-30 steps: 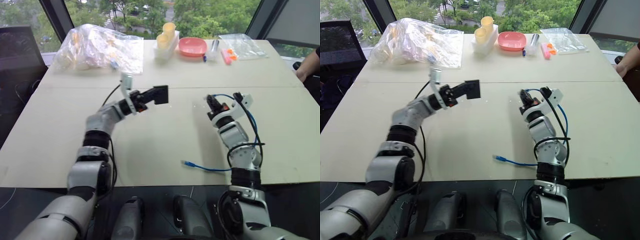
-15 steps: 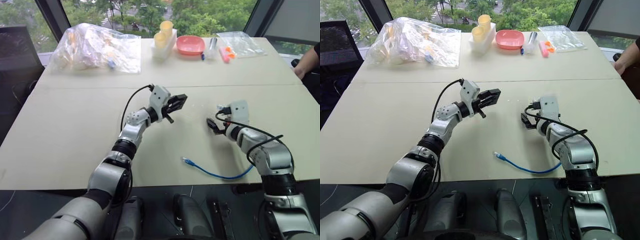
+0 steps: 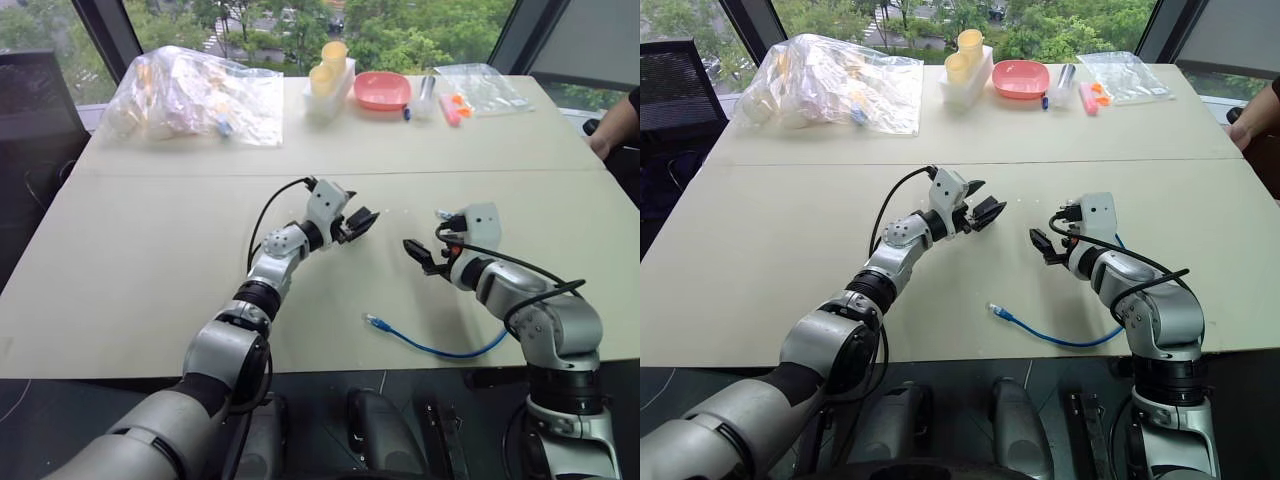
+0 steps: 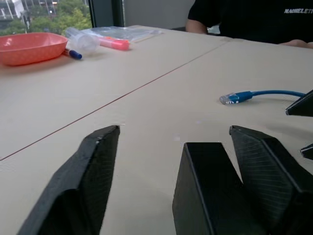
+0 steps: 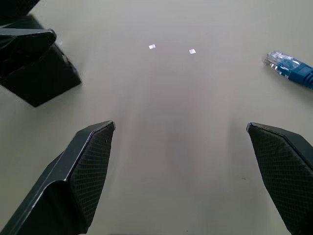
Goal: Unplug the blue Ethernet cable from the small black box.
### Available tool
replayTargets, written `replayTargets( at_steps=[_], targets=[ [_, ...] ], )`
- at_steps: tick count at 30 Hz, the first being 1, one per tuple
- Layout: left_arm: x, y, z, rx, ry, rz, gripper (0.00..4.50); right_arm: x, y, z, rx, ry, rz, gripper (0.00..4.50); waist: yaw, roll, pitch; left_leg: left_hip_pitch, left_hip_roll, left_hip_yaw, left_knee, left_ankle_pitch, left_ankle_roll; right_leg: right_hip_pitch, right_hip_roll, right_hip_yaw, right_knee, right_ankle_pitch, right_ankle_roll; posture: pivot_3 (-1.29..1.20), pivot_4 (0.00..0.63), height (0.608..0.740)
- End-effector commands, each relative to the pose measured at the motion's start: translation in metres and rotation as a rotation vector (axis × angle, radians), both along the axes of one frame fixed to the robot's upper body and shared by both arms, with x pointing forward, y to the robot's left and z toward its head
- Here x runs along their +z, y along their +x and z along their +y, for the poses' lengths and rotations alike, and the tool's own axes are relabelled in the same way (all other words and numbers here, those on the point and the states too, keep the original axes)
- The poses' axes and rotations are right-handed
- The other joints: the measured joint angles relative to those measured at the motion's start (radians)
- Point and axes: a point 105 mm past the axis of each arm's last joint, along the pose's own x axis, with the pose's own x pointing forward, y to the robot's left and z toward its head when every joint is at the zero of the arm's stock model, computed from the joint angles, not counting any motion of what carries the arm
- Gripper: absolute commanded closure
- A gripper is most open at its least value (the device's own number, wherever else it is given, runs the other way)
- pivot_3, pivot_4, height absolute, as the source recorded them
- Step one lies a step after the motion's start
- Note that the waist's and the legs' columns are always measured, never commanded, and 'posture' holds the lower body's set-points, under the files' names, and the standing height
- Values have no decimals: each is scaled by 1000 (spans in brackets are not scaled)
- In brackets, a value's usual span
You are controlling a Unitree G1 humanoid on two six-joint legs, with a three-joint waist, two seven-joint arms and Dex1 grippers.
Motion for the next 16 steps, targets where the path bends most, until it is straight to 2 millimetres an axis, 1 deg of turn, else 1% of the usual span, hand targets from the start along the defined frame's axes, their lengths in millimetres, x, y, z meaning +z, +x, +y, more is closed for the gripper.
replayTargets(
  at_steps=[1,2,4,5,6,7,8,9,10,11,12,13,16],
  targets=[
    [36,5,9,-12,-16,-94,33,18,-1,5,33,4,-86,0,-1,0,0,0,0,0,0,0,0,0,0,0,0,0,0,0,150,740],
    [42,6,13,-9,-24,-99,33,19,-2,6,41,6,-92,0,-1,0,0,0,0,0,0,0,0,0,0,0,0,0,0,0,150,740],
    [63,6,29,-16,-38,-104,33,21,-5,6,68,15,-109,0,-2,0,0,0,0,0,0,0,0,0,0,0,1,0,0,0,150,740],
    [68,4,33,-22,-40,-104,33,22,-7,7,77,17,-114,0,-2,0,0,0,0,0,0,0,0,0,0,0,1,0,0,0,150,740],
    [81,1,48,-26,-65,-75,33,24,-10,8,102,23,-130,0,-3,0,0,0,0,0,0,0,0,0,0,0,1,0,0,0,150,740],
    [89,-3,60,-28,-81,-43,33,26,-12,9,123,27,-145,0,-5,0,0,0,0,0,0,0,0,0,0,0,1,0,0,0,150,740],
    [94,-11,75,-36,-82,-10,33,29,-15,10,148,36,-170,0,-10,0,0,0,1,0,-1,0,0,0,0,0,1,0,0,0,150,740],
    [97,-18,84,-43,-78,16,33,32,-17,11,164,42,-187,0,-11,1,0,1,1,0,-1,0,0,0,0,1,1,0,0,0,150,740],
    [97,-23,92,-40,-67,33,33,34,-19,11,177,46,-205,0,-11,1,0,1,1,-1,-2,0,0,0,0,1,1,0,0,0,150,740],
    [90,-32,107,-27,-40,69,33,41,-20,8,173,39,-259,0,-9,1,0,2,1,-1,-2,0,0,0,1,1,2,0,0,0,150,740],
    [85,-39,117,-17,-21,97,33,45,-21,6,169,31,-297,0,-8,1,0,3,1,-1,-2,0,0,0,1,0,3,0,0,0,150,740],
    [82,-44,122,-11,-7,118,33,47,-22,4,166,25,-323,0,-8,1,-1,4,1,0,-2,0,0,1,1,1,3,0,0,0,150,740],
    [63,-61,151,65,-10,211,33,48,-23,-13,94,-3,-364,0,-3,1,-1,6,1,0,-1,0,0,4,0,1,2,0,-1,0,150,740]
  ],
)
